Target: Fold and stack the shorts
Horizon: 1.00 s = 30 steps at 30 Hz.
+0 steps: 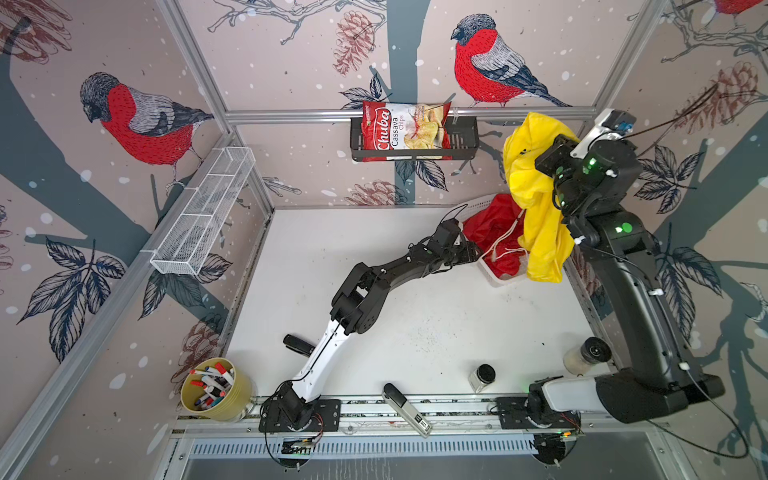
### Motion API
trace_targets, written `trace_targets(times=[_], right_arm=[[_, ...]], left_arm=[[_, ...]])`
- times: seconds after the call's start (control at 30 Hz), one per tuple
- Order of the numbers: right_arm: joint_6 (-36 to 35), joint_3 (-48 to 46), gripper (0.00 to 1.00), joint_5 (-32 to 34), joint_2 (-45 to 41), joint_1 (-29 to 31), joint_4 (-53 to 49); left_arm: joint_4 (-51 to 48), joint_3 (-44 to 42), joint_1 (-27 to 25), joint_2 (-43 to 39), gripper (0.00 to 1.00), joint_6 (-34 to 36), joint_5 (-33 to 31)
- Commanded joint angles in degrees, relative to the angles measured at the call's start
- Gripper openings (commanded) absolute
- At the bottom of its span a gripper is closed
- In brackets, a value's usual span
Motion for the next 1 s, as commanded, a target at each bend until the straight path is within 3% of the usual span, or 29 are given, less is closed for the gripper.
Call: trace_targets(times=[0.0,0.23,0.43,0.6,0.7,0.77,0.83,0.9,0.97], right_arm=[[-0.35,3.76,0.0,-8.84,0.78,1.45,4.68],[1.96,3.63,0.0,-19.64,-0.16,7.86,6.75],[5.33,5.64,0.0,-25.07,5.83,18.4,8.72],[6.9,4.58,0.0,-28.59,9.99,22.04,12.99],[7.72,-6.74,0.02,-23.83,6.4,20.72,15.83],[10.75,-18.58,0.09,-22.23,2.98,17.57,18.69],[16.27,-33.01,0.22,-23.36,-0.06,12.05,21.65],[23.23,-47.5,0.46,-26.75,-1.78,5.18,24.87],[27.38,-57.93,0.58,-31.42,-1.67,-0.48,26.99]], left_arm=[[6.74,-5.92,0.62,-7.27,0.66,1.59,-0.52],[13.62,-25.06,5.12,-28.43,0.7,2.18,-5.12],[18.29,-45.02,12.95,-46.05,0.73,-1.73,-11.37],[13.04,-55.86,19.22,-58.74,0.79,-2.57,-18.97],[9.25,-61.2,21.89,-65.47,0.82,-1.92,-23.94],[7.06,-63.83,23.57,-68.89,0.83,-1.01,-25.88],[5.16,-65.44,25.17,-71.04,0.84,0.06,-26.72],[3.62,-66.22,26.84,-71.92,0.84,0.91,-26.67],[2.94,-66.42,27.89,-71.39,0.84,1.59,-26.43]])
